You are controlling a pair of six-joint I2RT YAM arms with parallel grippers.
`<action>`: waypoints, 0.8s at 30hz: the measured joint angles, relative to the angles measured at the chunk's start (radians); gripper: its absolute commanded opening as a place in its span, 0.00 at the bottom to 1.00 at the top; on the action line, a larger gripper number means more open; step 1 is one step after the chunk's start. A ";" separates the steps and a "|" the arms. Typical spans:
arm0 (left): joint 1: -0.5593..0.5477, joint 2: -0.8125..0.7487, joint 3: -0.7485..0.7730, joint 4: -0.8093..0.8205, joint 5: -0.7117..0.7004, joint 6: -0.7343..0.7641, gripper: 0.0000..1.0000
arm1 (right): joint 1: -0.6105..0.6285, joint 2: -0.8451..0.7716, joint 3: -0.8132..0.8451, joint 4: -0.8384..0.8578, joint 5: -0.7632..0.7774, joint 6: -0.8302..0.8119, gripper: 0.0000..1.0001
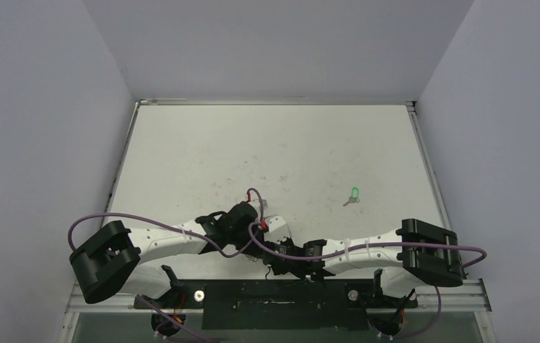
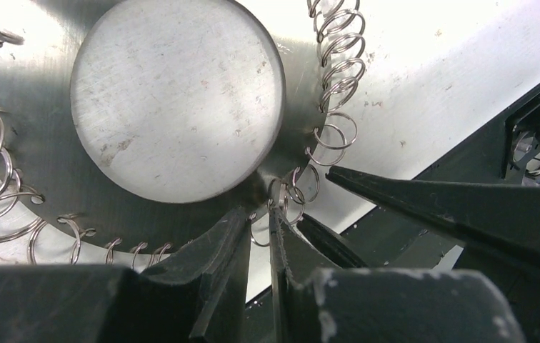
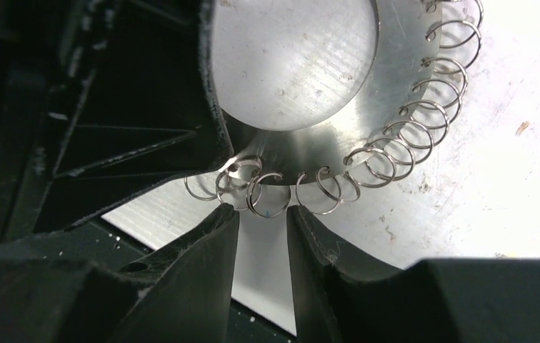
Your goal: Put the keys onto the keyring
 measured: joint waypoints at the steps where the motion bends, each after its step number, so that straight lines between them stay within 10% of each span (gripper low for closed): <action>1: 0.000 0.000 0.000 -0.001 -0.002 0.000 0.15 | 0.006 0.011 0.010 -0.010 0.010 -0.005 0.29; 12: 0.000 -0.023 -0.003 -0.016 -0.010 0.001 0.15 | 0.045 0.067 0.076 -0.136 0.112 -0.051 0.00; 17: 0.000 -0.065 -0.014 -0.018 -0.019 0.002 0.15 | 0.050 0.015 0.076 -0.158 0.126 -0.074 0.00; 24: 0.010 -0.136 -0.043 -0.014 -0.026 0.003 0.16 | 0.050 -0.111 0.047 -0.117 0.105 -0.165 0.25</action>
